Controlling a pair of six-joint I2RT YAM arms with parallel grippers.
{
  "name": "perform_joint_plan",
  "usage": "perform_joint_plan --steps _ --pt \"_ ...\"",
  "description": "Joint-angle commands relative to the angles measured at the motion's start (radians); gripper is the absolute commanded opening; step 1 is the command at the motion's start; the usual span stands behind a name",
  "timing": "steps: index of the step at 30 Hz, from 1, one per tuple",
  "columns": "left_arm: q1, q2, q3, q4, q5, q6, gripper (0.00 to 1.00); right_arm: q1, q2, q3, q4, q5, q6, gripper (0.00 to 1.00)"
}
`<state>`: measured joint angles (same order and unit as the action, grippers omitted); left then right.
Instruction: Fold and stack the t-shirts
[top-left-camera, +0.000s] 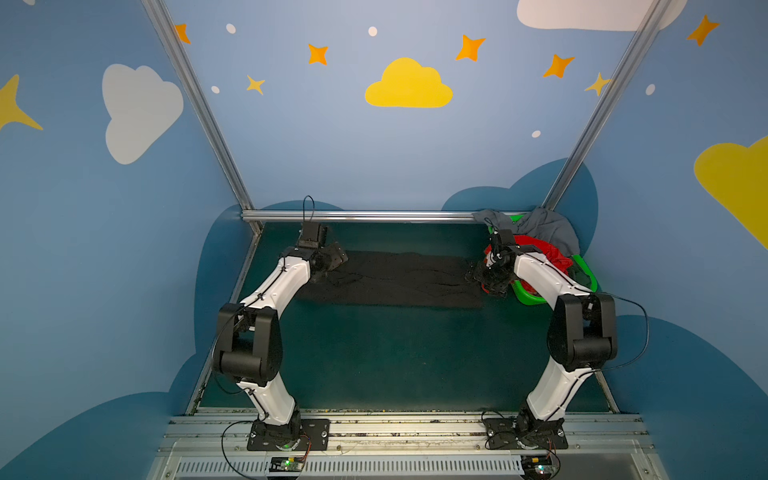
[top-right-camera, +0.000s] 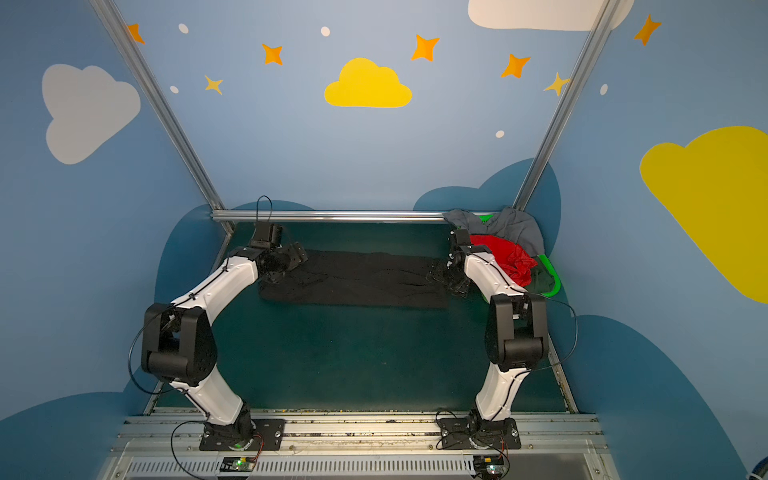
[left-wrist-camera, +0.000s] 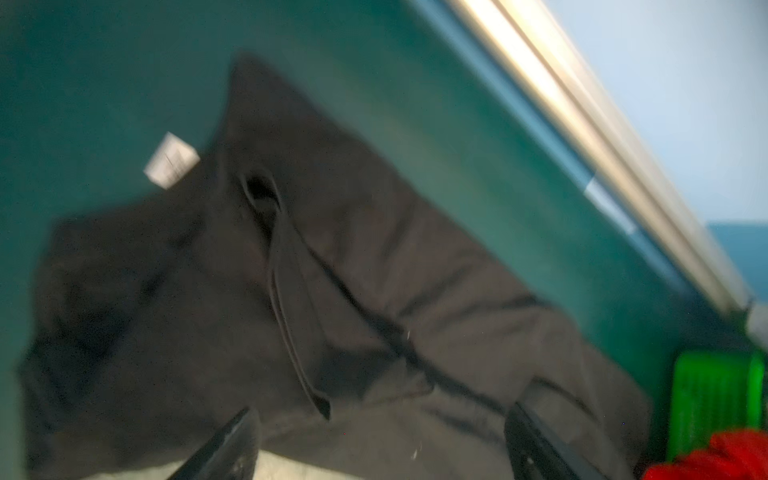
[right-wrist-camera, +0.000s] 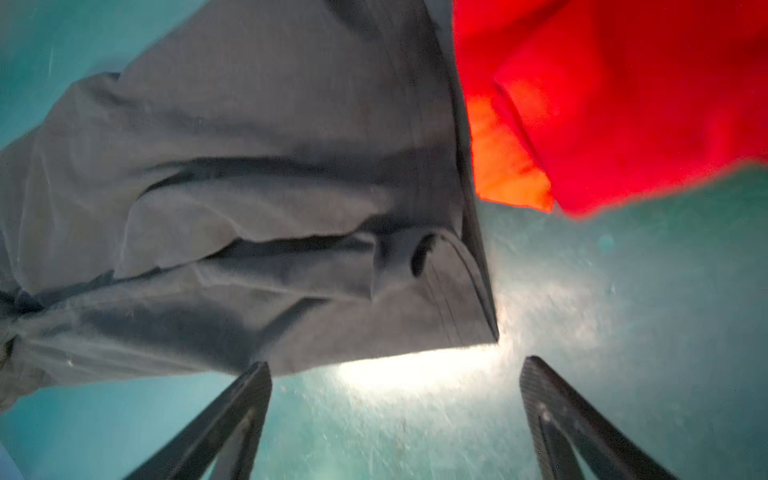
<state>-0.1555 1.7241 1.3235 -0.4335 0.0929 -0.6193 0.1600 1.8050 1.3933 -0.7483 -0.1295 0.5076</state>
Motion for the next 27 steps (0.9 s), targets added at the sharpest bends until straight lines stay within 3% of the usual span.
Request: perform_joint_plan --steps 1,7,14,19,24,27 --pt "-0.024 0.003 -0.042 0.012 0.045 -0.065 0.87 -0.003 -0.047 -0.036 -0.017 0.016 -0.014 0.91" --pt "-0.038 0.026 -0.073 0.019 0.05 -0.103 0.86 -0.018 -0.094 -0.107 0.023 -0.006 0.004 0.91" --pt "-0.038 0.11 -0.004 -0.015 0.042 -0.076 0.74 -0.028 -0.122 -0.137 0.021 -0.014 -0.005 0.91" --pt "-0.038 0.161 0.025 -0.013 0.055 -0.085 0.59 -0.045 -0.152 -0.161 0.02 -0.01 -0.006 0.91" --pt "-0.038 0.21 0.068 -0.01 0.049 -0.08 0.31 -0.054 -0.171 -0.173 0.021 -0.011 -0.005 0.91" --pt "-0.037 0.246 0.126 -0.034 0.033 -0.069 0.3 -0.056 -0.171 -0.175 0.021 -0.017 -0.003 0.92"
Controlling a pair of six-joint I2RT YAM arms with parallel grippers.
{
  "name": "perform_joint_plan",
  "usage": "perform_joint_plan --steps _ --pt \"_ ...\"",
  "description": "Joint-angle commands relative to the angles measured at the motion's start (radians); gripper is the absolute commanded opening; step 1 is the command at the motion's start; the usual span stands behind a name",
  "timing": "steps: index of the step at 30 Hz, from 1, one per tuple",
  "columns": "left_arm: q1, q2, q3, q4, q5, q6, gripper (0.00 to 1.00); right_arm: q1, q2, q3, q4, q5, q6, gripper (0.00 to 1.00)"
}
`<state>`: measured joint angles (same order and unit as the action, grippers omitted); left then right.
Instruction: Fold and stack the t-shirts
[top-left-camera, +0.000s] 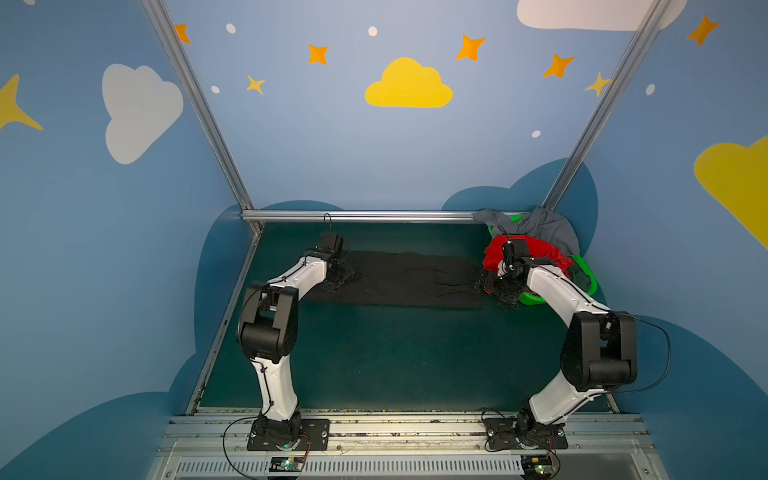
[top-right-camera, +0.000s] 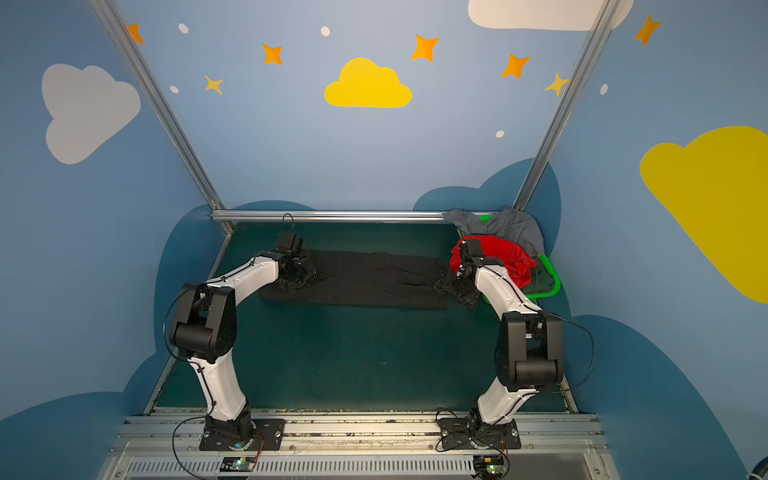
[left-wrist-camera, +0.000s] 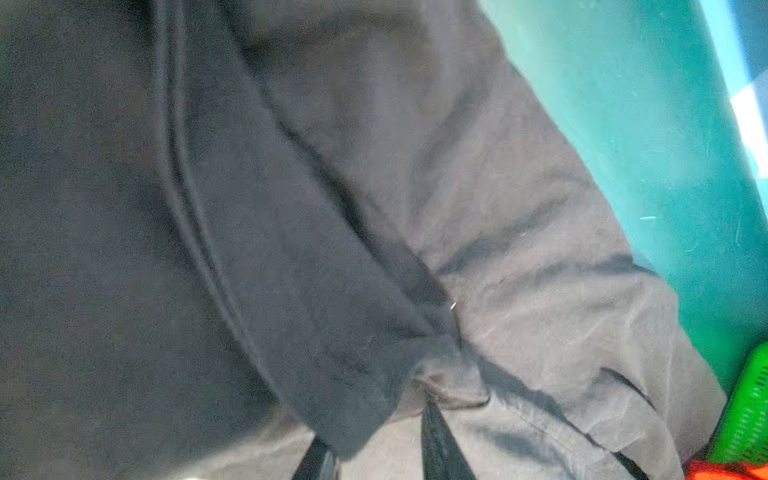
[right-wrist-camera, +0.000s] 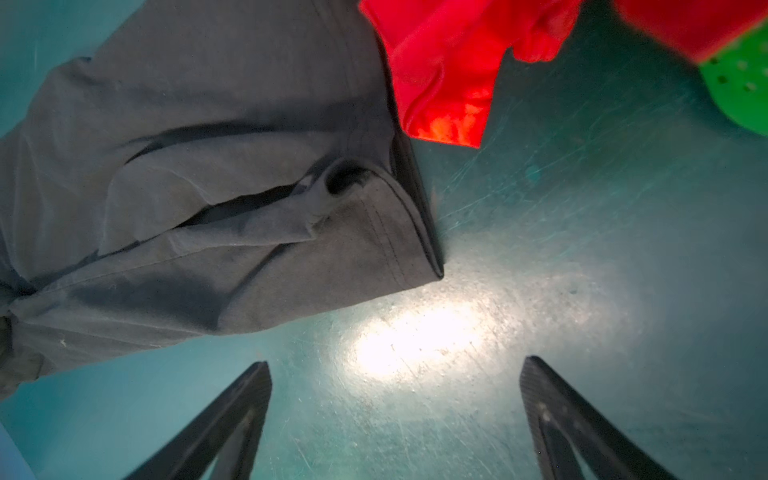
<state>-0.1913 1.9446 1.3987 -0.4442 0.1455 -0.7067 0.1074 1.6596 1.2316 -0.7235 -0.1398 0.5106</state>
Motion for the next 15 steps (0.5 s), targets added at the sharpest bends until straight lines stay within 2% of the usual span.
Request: perform_joint_plan --steps 1,3,7,9,15 --pt "-0.002 0.035 0.069 -0.028 -0.021 0.023 0.29 -0.003 -0.026 -0.015 -0.003 -0.008 -0.004 0.91" --pt "-0.001 0.064 0.112 -0.038 -0.023 0.037 0.25 -0.003 -0.024 -0.019 -0.001 -0.008 -0.003 0.91" --pt "-0.002 0.124 0.206 -0.086 -0.042 0.066 0.25 -0.004 -0.025 -0.021 -0.004 -0.003 -0.003 0.91" --pt "-0.002 0.145 0.239 -0.09 -0.06 0.083 0.2 -0.003 -0.027 -0.024 -0.004 -0.001 -0.005 0.91" --pt "0.013 0.248 0.364 -0.099 -0.072 0.109 0.2 -0.005 -0.018 -0.029 -0.004 -0.004 -0.004 0.91"
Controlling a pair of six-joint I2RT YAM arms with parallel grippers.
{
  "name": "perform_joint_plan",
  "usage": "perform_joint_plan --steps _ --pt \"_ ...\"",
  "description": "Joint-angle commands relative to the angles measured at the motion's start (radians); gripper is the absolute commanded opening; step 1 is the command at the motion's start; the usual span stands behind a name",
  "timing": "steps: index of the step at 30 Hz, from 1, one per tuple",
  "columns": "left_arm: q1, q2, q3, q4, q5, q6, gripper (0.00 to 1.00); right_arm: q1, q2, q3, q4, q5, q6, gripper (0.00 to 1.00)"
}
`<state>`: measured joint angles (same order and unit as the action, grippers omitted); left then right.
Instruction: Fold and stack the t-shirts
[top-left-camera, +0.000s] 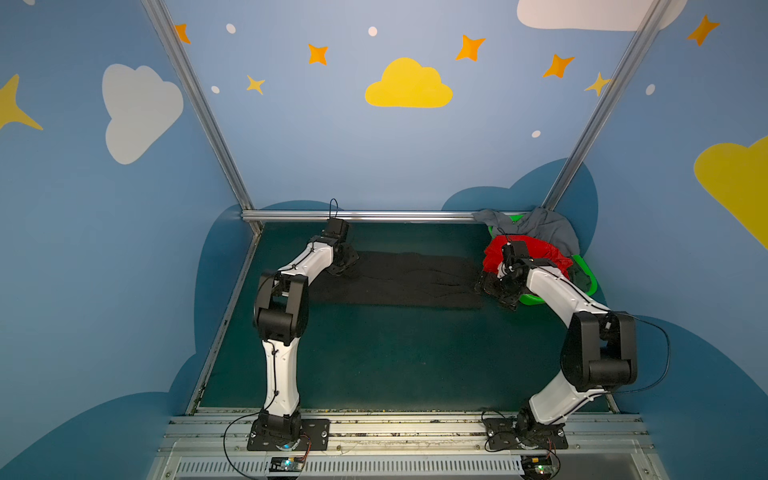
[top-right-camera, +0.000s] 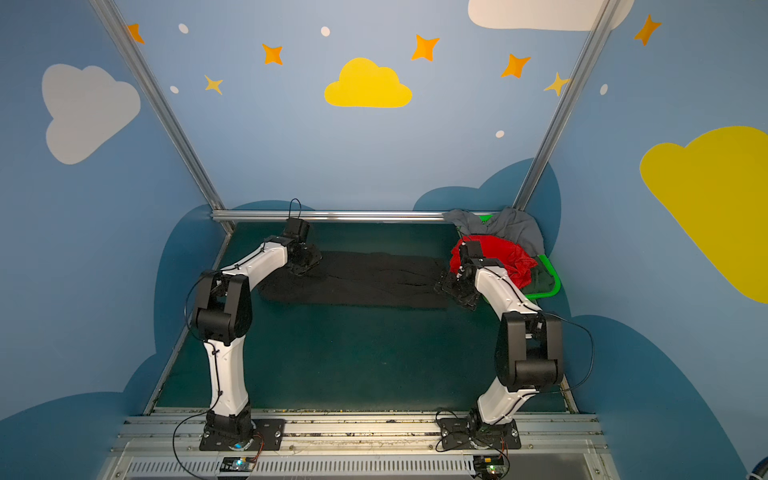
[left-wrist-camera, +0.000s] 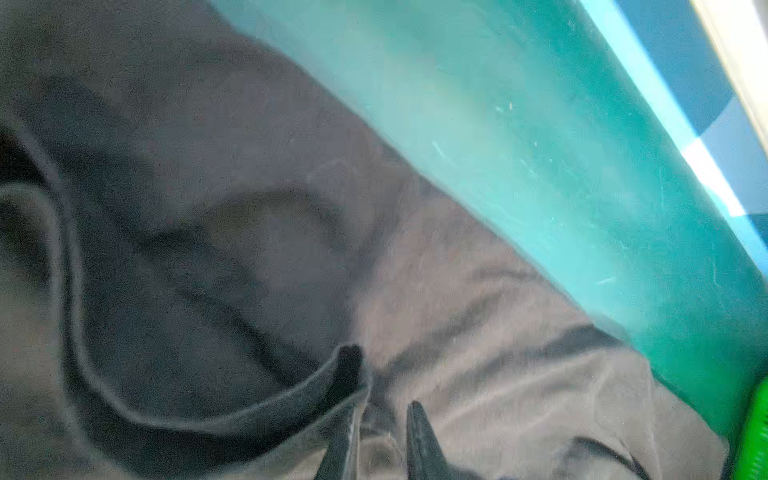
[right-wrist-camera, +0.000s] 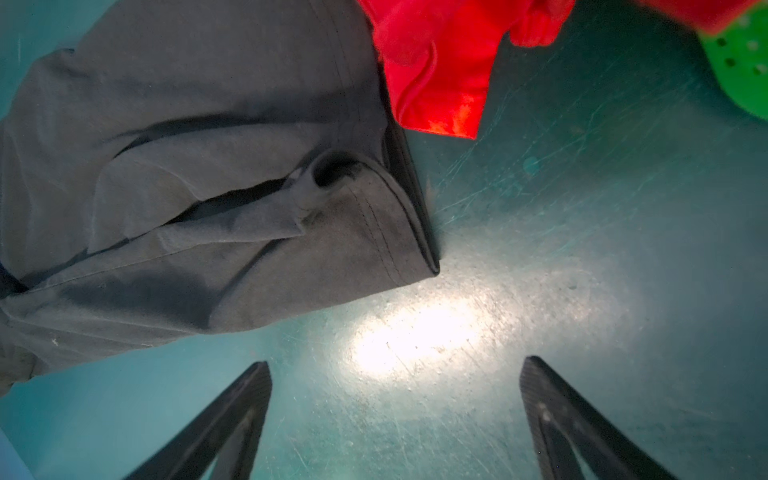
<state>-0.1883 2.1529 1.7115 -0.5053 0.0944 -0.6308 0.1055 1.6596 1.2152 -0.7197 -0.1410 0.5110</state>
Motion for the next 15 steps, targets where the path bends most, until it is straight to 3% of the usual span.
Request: perform_joint_plan --steps 1,6,9,13,15 --pt "0.009 0.054 0.069 -0.041 -0.018 0.038 0.2 -0.004 -0.017 -0.012 -0.012 -0.003 -0.005 0.91" --pt "0.009 0.086 0.123 -0.006 -0.011 0.052 0.22 -0.003 -0.033 -0.025 -0.007 -0.004 -0.004 0.91" --pt "0.016 0.132 0.24 -0.053 -0.044 0.077 0.27 -0.004 -0.037 -0.032 -0.006 -0.01 -0.003 0.91" --pt "0.026 0.188 0.477 -0.203 -0.089 0.141 0.56 -0.001 -0.041 -0.034 -0.005 -0.036 -0.011 0.92" --pt "0.021 0.166 0.504 -0.228 -0.135 0.171 0.69 0.007 -0.046 -0.03 -0.007 -0.038 -0.021 0.91"
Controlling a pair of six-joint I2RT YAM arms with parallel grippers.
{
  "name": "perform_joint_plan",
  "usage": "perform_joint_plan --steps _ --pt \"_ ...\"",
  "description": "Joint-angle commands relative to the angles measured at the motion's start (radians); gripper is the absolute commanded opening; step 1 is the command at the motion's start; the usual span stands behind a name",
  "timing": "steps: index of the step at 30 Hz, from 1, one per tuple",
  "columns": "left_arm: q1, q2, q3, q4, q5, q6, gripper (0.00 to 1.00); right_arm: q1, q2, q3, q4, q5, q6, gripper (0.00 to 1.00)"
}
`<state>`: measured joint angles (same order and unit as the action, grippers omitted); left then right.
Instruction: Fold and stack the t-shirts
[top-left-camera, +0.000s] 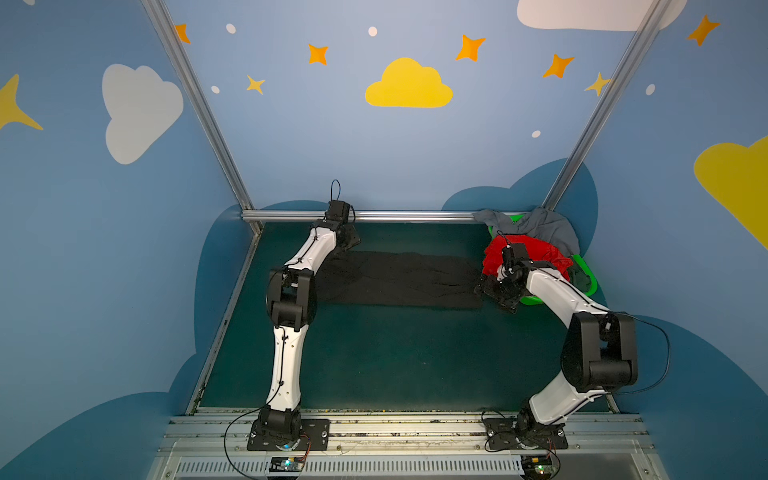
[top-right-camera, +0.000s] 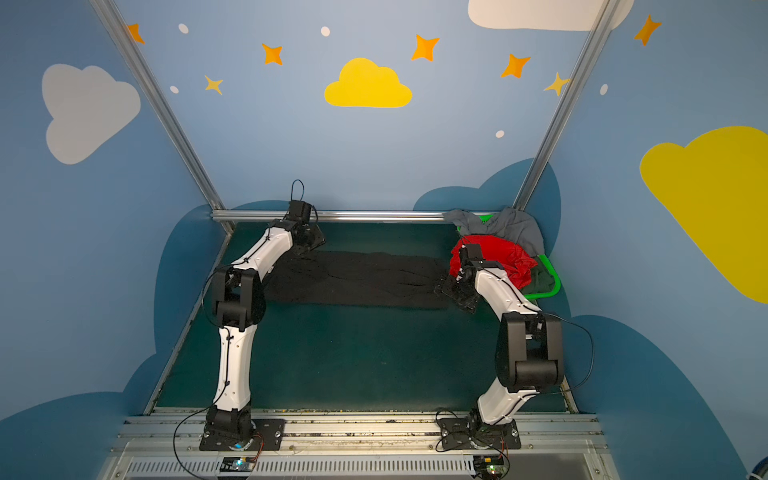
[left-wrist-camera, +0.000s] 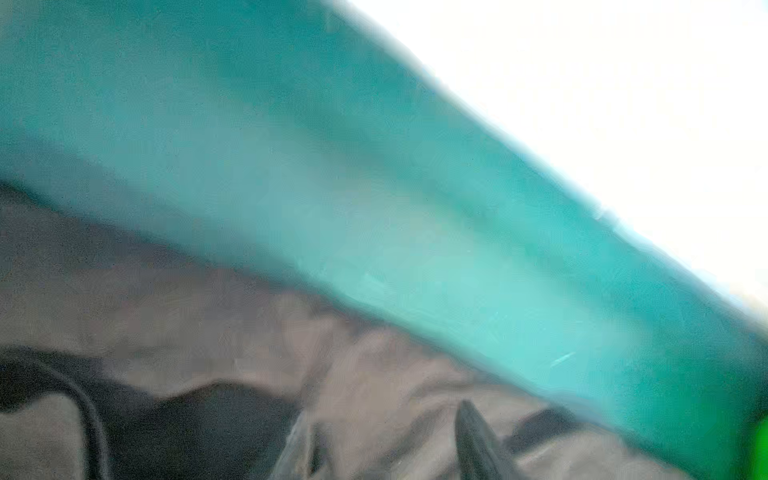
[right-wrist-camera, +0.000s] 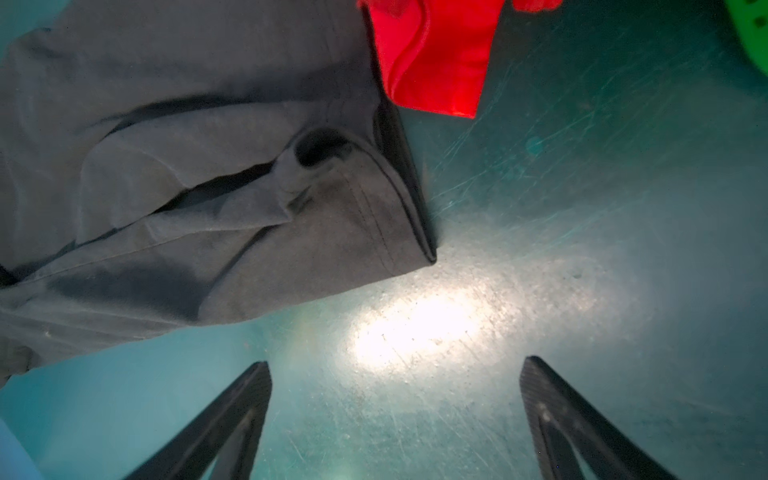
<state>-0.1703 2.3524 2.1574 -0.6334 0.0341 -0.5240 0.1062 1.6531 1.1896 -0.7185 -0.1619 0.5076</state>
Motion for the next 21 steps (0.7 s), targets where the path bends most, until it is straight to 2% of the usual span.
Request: perform_joint_plan --steps 1,3,5,10,14,17,21 --pt "-0.001 -0.059 0.047 -0.099 -0.097 0.077 0.79 0.012 -0.041 0.0 -0.012 -0.011 -0.025 0.92" --pt "-0.009 -0.122 -0.023 -0.079 -0.141 0.096 0.94 0.028 -0.046 0.01 -0.018 0.004 -0.043 0.93" --pt "-0.019 -0.214 -0.143 -0.031 -0.183 0.108 1.0 0.053 -0.054 0.021 -0.024 0.03 -0.058 0.96" --pt "-0.026 -0.455 -0.484 0.104 -0.242 0.076 1.0 0.13 -0.043 0.082 -0.05 0.098 -0.092 0.97" --pt "-0.026 -0.625 -0.706 0.16 -0.255 0.036 1.0 0.172 0.008 0.146 -0.043 0.102 -0.106 0.97" --pt "-0.025 -0.735 -0.843 0.2 -0.251 0.006 1.0 0.194 0.069 0.193 -0.028 0.098 -0.112 0.97" --pt "-0.024 -0.806 -0.955 0.219 -0.245 -0.029 1.0 0.21 0.175 0.275 -0.024 0.093 -0.113 0.97"
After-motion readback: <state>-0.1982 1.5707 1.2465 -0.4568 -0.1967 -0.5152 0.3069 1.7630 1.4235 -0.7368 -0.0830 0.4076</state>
